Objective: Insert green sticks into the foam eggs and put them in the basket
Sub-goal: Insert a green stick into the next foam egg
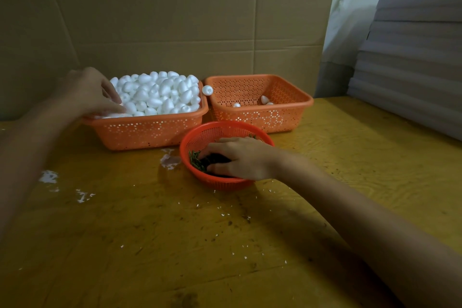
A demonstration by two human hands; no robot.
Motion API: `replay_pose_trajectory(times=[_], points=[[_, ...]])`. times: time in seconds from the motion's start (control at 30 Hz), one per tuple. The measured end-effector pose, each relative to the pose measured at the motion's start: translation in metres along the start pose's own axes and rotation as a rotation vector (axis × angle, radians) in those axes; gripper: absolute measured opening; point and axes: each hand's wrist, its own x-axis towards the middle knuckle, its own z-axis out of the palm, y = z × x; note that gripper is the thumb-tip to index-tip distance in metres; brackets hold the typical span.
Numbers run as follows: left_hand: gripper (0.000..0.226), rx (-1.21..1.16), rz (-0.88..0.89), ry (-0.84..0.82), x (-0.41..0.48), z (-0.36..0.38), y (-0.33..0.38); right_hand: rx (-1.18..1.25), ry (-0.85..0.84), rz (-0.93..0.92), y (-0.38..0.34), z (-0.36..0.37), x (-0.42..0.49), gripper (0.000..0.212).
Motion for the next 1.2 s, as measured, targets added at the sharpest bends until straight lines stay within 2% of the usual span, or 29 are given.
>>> replay_pose_trajectory(times=[0.07,0.13,0.23,0.3,0.43,0.57,0.63,0.83,1.2], points=[[0.022,-0.114,-0.020,0.034,0.000,0.001,-0.002,0.007,0.003,-0.002,0.000,0.000,0.000,0.041],[0.024,-0.243,-0.015,0.144,-0.003,0.002,-0.001,0.006,0.005,-0.001,0.000,0.000,0.000,0.041],[0.017,-0.476,0.019,0.279,-0.020,-0.001,0.020,0.001,0.002,0.003,-0.001,0.001,-0.001,0.041],[0.027,-0.703,0.020,0.277,-0.036,-0.003,0.043,-0.001,-0.001,0.004,-0.001,0.000,-0.001,0.041],[0.038,-1.168,0.049,0.134,-0.081,0.004,0.092,-0.009,0.001,-0.003,0.000,0.000,-0.001,0.041],[0.026,-1.533,0.087,-0.111,-0.142,0.028,0.120,-0.017,0.007,-0.002,0.000,0.000,-0.001,0.042],[0.023,-1.659,0.072,-0.184,-0.170,0.042,0.123,-0.023,0.012,0.000,-0.001,0.001,-0.001,0.043],[0.024,-1.811,-0.088,-0.241,-0.195,0.062,0.112,-0.007,0.013,-0.001,-0.001,-0.001,-0.003,0.040],[0.028,-1.807,-0.062,-0.317,-0.201,0.069,0.107,0.004,0.034,-0.030,0.001,0.002,-0.003,0.034]])
